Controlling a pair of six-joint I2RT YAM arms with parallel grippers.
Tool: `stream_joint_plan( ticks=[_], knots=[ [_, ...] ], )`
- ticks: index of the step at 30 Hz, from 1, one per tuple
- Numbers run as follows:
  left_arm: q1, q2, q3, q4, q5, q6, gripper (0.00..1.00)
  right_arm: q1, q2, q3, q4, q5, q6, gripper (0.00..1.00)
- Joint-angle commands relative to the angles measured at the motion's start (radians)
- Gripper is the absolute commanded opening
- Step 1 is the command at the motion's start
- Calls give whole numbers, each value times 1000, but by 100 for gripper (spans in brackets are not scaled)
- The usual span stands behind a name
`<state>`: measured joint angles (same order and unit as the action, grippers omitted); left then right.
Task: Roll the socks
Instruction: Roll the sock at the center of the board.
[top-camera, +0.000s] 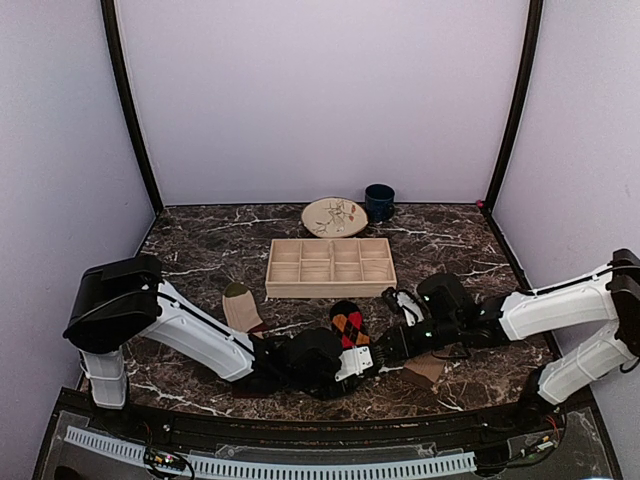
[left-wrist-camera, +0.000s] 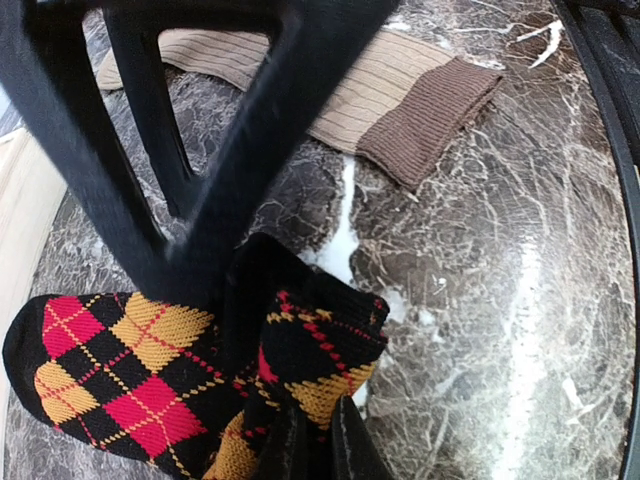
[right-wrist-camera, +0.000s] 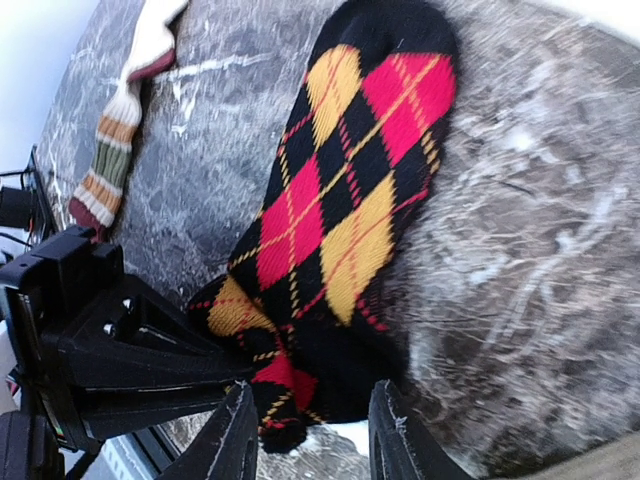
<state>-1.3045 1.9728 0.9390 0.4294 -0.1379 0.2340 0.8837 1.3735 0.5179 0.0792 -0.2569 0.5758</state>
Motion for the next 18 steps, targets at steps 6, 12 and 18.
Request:
stream_joint_plan(
  ticks=[6, 12, 18],
  knots=[
    [4, 37, -41, -359, 126, -8, 2, 15, -232, -98, -18, 178, -25, 37],
    [29, 21, -17, -394, 184, -20, 0, 98, -344, -112, -55, 309, -76, 37],
    [59, 1, 24, -467, 250, -31, 0, 227, -311, -74, -96, 465, -126, 37]
  ],
)
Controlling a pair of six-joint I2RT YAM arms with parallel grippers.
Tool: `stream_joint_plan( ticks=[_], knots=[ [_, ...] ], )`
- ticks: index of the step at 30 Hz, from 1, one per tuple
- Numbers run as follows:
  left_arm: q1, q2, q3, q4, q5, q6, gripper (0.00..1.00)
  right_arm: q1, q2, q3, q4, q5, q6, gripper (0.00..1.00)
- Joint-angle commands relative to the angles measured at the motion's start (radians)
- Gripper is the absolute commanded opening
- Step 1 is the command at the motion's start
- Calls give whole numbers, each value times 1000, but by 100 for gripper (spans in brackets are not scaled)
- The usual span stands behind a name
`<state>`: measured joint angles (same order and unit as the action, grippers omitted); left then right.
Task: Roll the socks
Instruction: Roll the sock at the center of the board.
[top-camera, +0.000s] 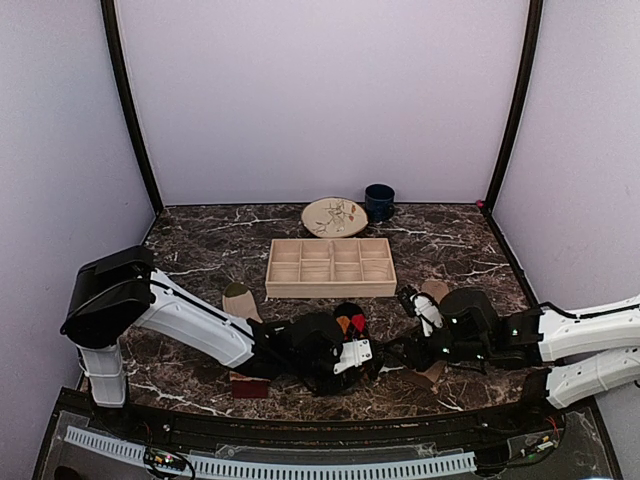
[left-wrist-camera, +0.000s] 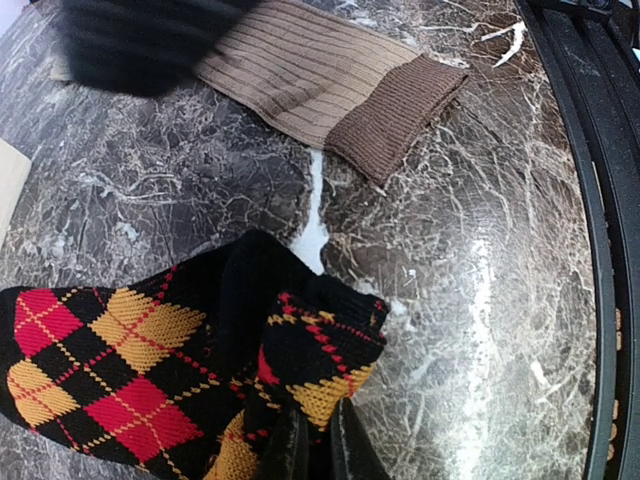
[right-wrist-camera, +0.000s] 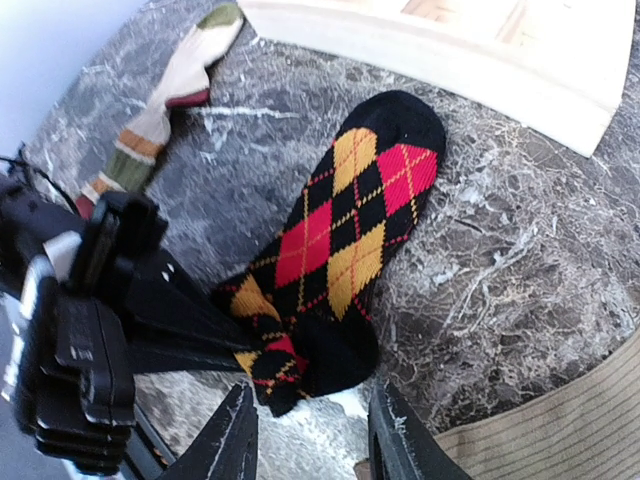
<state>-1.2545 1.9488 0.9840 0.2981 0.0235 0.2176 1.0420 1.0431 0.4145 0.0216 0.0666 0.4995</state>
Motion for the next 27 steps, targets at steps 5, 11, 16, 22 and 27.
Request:
stream_joint_plan(
  ticks=[5, 11, 16, 22, 27],
  knots=[
    [41, 11, 25, -413, 154, -15, 0, 165, 9, 43, -74, 269, -70, 37],
    [75, 29, 108, -532, 232, 1, 0, 249, -4, 32, -71, 358, -98, 37],
    [98, 64, 177, -624, 287, 21, 0, 361, 93, 83, -81, 460, -130, 37],
    [118, 67, 186, -641, 330, 35, 0, 473, 212, 138, -73, 535, -170, 37],
    [130, 68, 191, -661, 341, 48, 0, 527, 319, 197, -96, 551, -192, 37]
  ],
)
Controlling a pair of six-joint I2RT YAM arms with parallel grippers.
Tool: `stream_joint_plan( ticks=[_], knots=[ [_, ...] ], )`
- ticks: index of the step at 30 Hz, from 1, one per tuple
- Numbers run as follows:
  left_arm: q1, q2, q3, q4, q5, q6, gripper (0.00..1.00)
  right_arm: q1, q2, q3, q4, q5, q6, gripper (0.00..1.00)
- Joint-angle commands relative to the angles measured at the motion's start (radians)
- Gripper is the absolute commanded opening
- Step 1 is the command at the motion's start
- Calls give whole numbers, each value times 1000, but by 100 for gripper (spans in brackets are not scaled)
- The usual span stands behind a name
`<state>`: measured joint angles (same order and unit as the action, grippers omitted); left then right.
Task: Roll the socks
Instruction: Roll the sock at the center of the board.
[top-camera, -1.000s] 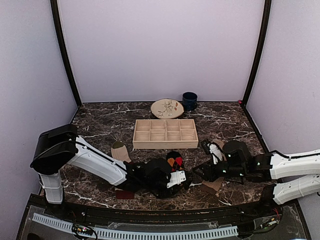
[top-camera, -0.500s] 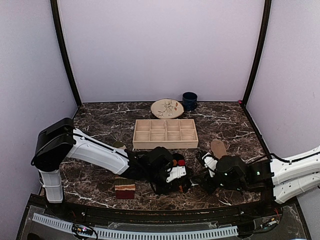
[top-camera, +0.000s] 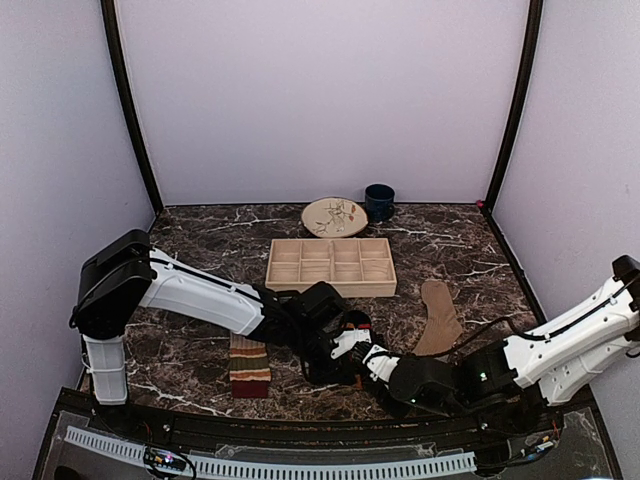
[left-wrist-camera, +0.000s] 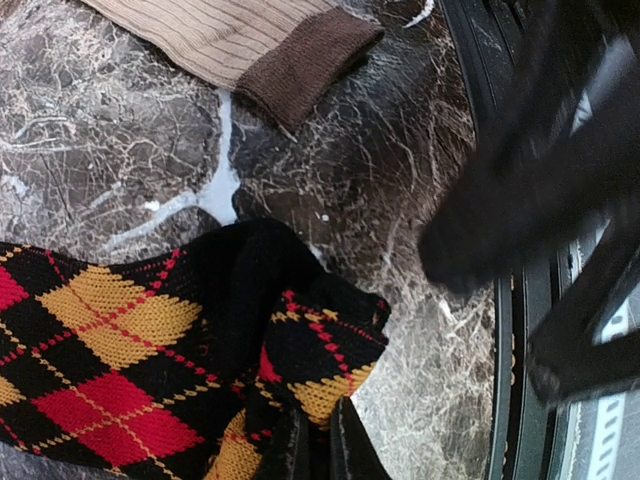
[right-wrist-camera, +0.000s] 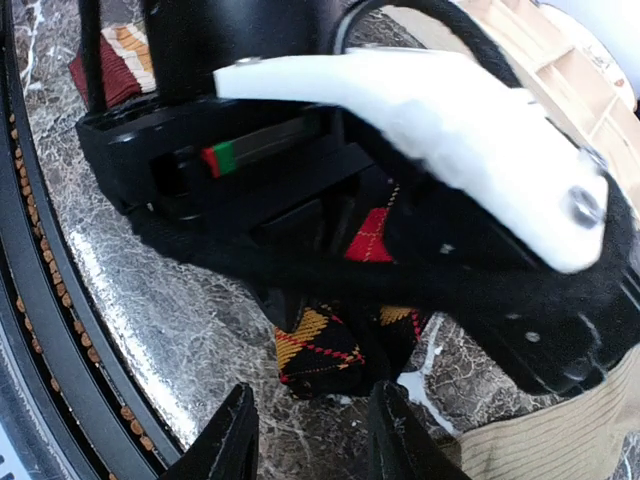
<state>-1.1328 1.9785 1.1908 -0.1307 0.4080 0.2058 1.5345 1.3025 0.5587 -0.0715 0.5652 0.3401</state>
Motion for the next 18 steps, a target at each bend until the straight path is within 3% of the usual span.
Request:
stream_joint_plan(
  ticks=[1, 18],
  knots=[
    [10, 39, -15, -235, -41, 63, 0, 42, 80, 62, -3, 50, -38, 37],
    [30, 61, 9, -276, 3, 92, 0, 46, 324, 150, -34, 100, -72, 47]
  ],
)
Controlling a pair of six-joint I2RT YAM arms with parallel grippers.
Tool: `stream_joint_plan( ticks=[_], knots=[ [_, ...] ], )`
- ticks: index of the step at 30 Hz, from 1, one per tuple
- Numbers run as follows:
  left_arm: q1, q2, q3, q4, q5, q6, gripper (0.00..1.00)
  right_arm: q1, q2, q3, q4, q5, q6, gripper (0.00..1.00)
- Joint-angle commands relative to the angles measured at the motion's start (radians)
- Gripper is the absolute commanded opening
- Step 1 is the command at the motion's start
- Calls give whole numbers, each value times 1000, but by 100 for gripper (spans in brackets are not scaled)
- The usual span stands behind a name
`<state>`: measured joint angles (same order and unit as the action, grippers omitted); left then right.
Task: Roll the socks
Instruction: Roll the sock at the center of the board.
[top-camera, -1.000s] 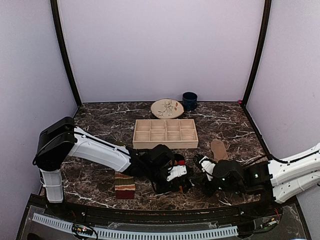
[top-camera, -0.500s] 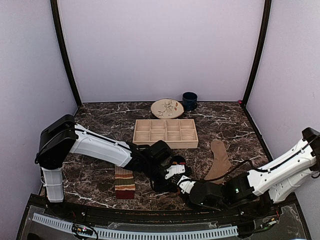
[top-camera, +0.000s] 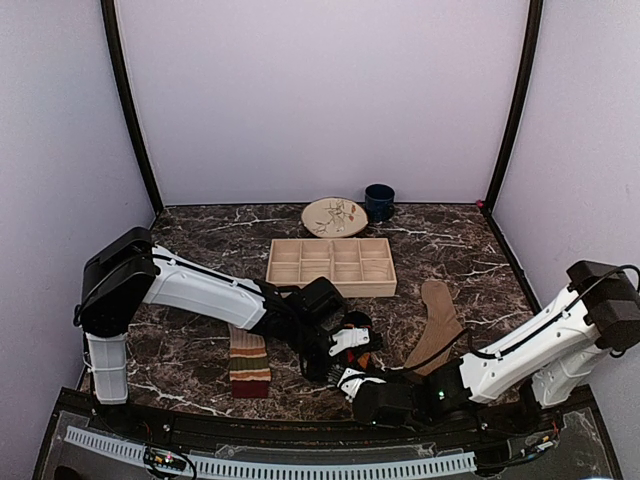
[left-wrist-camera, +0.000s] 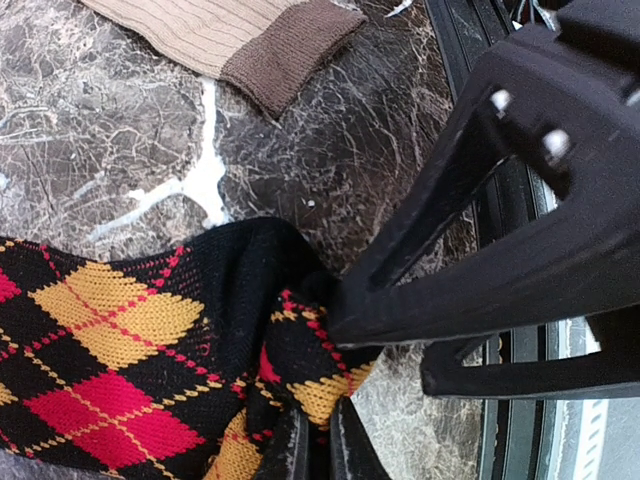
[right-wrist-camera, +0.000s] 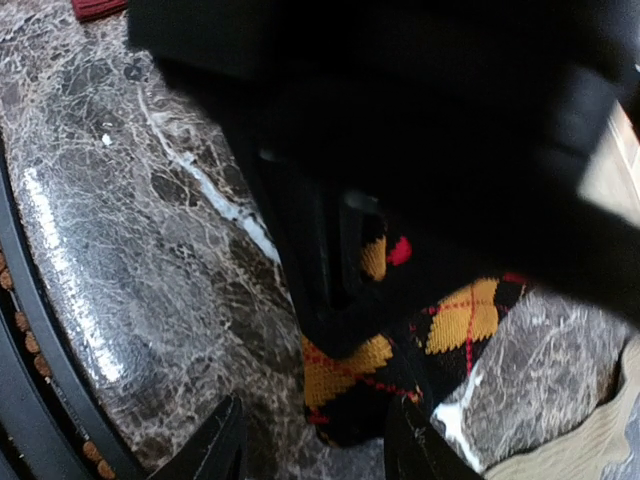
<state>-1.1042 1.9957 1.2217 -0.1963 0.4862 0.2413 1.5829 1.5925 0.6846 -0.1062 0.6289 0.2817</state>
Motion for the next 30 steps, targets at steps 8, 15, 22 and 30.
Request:
stream_joint_plan(
  ticks=[8, 15, 22, 30],
  knots=[
    [1, 49, -24, -219, -75, 61, 0, -41, 50, 28, 11, 17, -43, 47],
    [1, 49, -28, -218, -75, 64, 0, -53, 80, 45, 11, 14, -56, 47],
    [1, 48, -32, -215, -71, 67, 0, -57, 79, 54, 14, 51, -62, 46],
    [1, 49, -33, -212, -70, 72, 0, -75, 101, 66, 2, 56, -59, 44]
  ],
)
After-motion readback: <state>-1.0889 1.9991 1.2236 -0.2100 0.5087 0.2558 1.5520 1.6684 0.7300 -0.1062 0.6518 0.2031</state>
